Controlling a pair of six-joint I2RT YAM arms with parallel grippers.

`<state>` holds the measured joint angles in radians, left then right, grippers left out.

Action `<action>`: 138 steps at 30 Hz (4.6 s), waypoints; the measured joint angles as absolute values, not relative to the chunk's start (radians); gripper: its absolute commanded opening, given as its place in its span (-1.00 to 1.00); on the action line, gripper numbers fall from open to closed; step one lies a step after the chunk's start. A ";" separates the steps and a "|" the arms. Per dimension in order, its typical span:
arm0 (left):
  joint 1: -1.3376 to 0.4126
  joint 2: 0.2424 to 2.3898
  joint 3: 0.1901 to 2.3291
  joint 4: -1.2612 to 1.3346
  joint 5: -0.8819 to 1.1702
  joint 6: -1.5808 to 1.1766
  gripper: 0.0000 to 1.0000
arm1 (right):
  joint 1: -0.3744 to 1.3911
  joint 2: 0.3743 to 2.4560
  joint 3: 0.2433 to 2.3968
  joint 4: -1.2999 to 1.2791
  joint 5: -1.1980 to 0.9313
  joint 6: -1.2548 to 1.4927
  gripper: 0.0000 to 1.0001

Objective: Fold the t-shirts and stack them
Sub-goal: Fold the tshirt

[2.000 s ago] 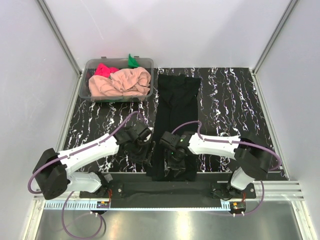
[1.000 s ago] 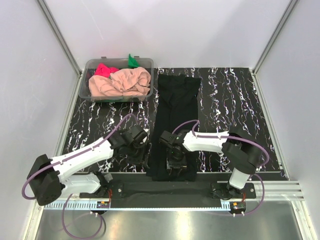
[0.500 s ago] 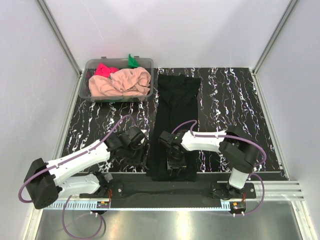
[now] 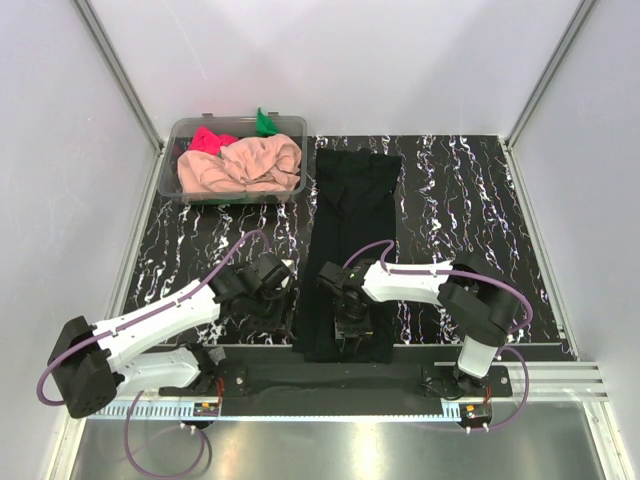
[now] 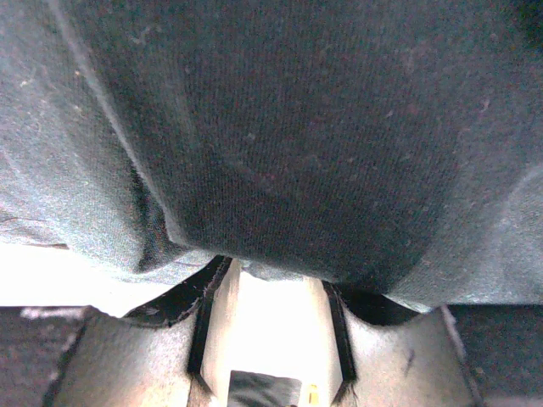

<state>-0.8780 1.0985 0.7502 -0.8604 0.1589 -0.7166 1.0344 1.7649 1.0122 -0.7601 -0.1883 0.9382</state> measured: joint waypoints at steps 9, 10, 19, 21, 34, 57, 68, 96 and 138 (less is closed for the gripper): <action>-0.878 1.098 0.750 -0.863 0.156 -0.717 0.24 | 1.034 1.765 1.012 -0.762 -0.187 0.938 -0.16; -0.878 1.098 0.750 -0.863 0.156 -0.717 0.24 | 1.034 1.765 1.012 -0.762 -0.187 0.938 -0.17; -0.878 1.098 0.750 -0.863 0.155 -0.717 0.24 | 1.034 1.768 1.016 -0.771 -0.184 0.936 -0.24; -0.878 1.098 0.750 -0.863 0.155 -0.717 0.24 | 1.034 1.769 1.017 -0.773 -0.183 0.936 -0.32; -0.878 1.115 0.750 -0.863 0.154 -0.716 0.24 | 1.034 1.769 1.046 -0.797 -0.173 0.923 -0.81; -0.878 1.282 0.854 -0.826 0.151 -0.655 0.25 | 1.081 1.658 1.101 -0.931 -0.196 0.968 -0.92; -0.860 1.311 0.888 -0.810 0.143 -0.654 0.28 | 1.156 1.655 1.102 -0.949 -0.224 1.022 -0.53; -0.785 1.135 0.698 -0.811 0.263 -0.638 0.31 | 1.178 1.309 1.005 -1.120 -0.036 1.270 -0.08; -0.704 1.143 0.426 -0.390 0.461 -1.003 0.31 | 1.179 0.505 0.351 -0.828 0.085 1.583 0.04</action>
<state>-0.7040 1.1427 0.4259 -0.3901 0.4614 -1.0031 1.1786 0.5053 0.3511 -0.8284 0.0849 1.5833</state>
